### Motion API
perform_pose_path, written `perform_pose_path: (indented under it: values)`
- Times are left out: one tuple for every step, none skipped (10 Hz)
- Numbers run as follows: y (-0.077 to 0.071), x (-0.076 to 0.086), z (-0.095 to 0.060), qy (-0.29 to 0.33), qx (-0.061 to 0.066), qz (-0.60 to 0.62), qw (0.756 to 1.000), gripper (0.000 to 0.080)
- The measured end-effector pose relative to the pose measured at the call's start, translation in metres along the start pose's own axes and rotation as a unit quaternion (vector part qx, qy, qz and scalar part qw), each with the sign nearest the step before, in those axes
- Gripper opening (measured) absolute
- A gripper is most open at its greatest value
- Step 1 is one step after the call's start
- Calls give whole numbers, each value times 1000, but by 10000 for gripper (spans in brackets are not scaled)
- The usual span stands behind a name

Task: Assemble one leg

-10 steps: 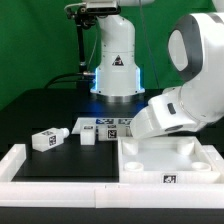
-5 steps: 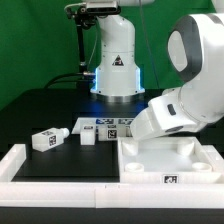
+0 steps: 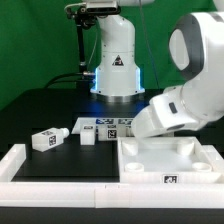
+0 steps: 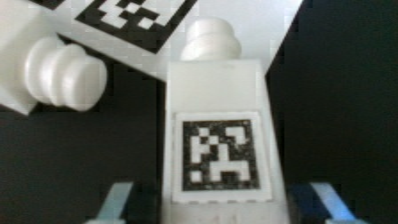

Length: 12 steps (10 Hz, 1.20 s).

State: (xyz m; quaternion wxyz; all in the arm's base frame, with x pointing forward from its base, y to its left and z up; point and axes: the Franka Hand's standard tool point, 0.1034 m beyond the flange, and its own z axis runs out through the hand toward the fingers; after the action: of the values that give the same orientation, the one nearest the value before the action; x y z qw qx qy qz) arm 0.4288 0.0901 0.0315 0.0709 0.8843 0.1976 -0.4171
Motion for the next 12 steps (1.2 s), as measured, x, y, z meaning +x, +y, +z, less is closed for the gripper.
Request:
perform_pose_path:
  values:
    - [0,-7,-22,5,2,1,1000,285]
    - [2,-12,-37,21,6,-3,1000,285]
    - [5,-24,-54,9,11,-2,1000,285]
    - [9,-25,-71,10,12,2,1000,285]
    - [12,-11,-80,61,10,5,998,285]
    - [13,-11,-81,99,5,6,995,285]
    - [13,-14,-80,116,2,6,993,285]
    - [14,-11,-85,143,1,6,990,285]
    - [21,-14,-108,157,18,0,987,286]
    - [40,-11,-143,207,49,-23,977,286]
    - [63,-8,-160,253,75,-24,964,286]
    - [71,-11,-159,276,72,-14,958,286]
